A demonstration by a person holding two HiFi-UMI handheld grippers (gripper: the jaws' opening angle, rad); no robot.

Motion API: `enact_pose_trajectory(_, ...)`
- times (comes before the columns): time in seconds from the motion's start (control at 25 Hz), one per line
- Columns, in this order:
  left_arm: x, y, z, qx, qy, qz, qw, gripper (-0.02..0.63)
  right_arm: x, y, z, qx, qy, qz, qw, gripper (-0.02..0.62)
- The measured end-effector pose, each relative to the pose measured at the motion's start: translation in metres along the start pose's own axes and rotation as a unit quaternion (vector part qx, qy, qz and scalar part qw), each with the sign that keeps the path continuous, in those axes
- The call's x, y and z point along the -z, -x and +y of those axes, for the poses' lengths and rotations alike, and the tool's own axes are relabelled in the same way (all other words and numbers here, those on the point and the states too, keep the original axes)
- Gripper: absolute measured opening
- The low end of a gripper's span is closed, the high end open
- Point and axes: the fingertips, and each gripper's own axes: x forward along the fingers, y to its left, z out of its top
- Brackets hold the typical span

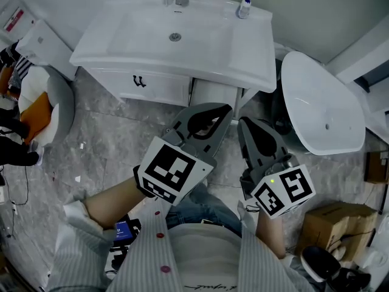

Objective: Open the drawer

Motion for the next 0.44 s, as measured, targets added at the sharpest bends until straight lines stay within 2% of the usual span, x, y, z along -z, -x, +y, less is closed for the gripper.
enact_pose_trajectory(0.44,0.0062,0.0020,-0.0060,0.004,0.005,0.002,1.0000,0.017,0.0050,-0.0009,0.0037,-0.008,0.000,0.006,1.000,0.008)
